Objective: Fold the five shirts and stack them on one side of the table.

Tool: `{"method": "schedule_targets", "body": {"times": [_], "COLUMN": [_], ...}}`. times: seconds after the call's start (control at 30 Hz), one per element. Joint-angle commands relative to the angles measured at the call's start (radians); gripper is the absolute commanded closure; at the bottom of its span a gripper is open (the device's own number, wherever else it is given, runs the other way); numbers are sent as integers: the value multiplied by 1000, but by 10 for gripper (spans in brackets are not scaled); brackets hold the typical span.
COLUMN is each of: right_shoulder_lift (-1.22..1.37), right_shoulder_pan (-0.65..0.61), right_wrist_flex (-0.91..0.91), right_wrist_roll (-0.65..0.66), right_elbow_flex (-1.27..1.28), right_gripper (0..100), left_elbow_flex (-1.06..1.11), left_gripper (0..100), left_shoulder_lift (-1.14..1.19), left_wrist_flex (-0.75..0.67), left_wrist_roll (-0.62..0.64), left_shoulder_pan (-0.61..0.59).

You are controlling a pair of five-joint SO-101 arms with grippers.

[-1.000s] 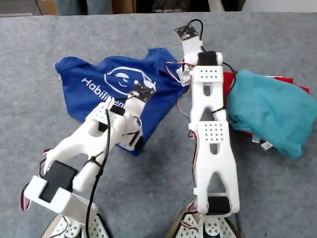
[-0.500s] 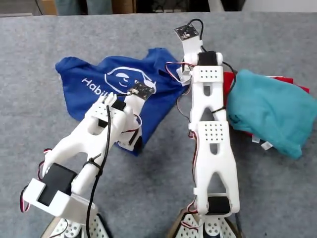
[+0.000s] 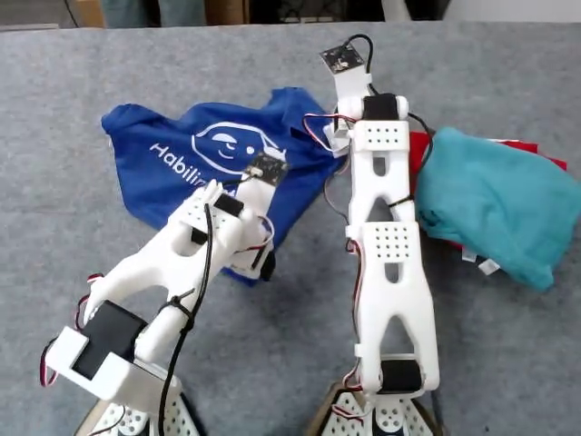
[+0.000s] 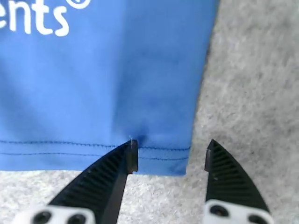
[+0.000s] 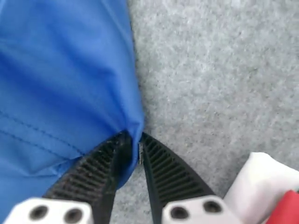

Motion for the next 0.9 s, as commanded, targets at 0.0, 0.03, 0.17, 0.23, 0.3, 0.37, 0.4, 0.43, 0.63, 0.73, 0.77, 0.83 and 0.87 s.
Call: {"method": "schedule_targets", "body": {"times": [0.0, 0.03, 0.17, 0.23, 0.3, 0.37, 0.4, 0.43, 0.63, 0.73, 0.77, 0.83, 0.87], "right_shoulder_lift": [-24, -24, -24, -24, -24, -24, -24, -24, -24, -35, -45, -85, -113], "right_shoulder_pan": [6, 6, 6, 6, 6, 6, 6, 6, 6, 6, 6, 6, 8], "right_wrist_flex": [-17, -17, -17, -17, -17, -17, -17, -17, -17, -11, -9, 14, 32], "right_wrist_roll": [5, 5, 5, 5, 5, 5, 5, 5, 5, 5, 5, 3, 3], "right_elbow_flex": [-47, -47, -47, -47, -47, -47, -47, -47, -50, -53, -53, -53, -53], "right_gripper": [984, 984, 984, 984, 984, 984, 984, 984, 984, 984, 984, 984, 983], "left_elbow_flex": [10, 8, -1, -39, -71, -94, -105, -119, -134, -140, -136, -122, -110], "left_gripper": [755, 755, 755, 761, 801, 845, 864, 881, 971, 971, 971, 971, 971], "left_shoulder_lift": [-11, 8, 80, 107, 133, 170, 184, 199, 219, 212, 196, 141, 100], "left_wrist_flex": [-11, -6, 0, 40, 69, 72, 75, 80, 74, 80, 80, 81, 81], "left_wrist_roll": [11, 11, 11, 11, 9, 11, 11, 11, 6, 9, 9, 11, 6], "left_shoulder_pan": [10, 12, 12, 12, 13, 13, 15, 15, 13, 16, 15, 10, 5]}}
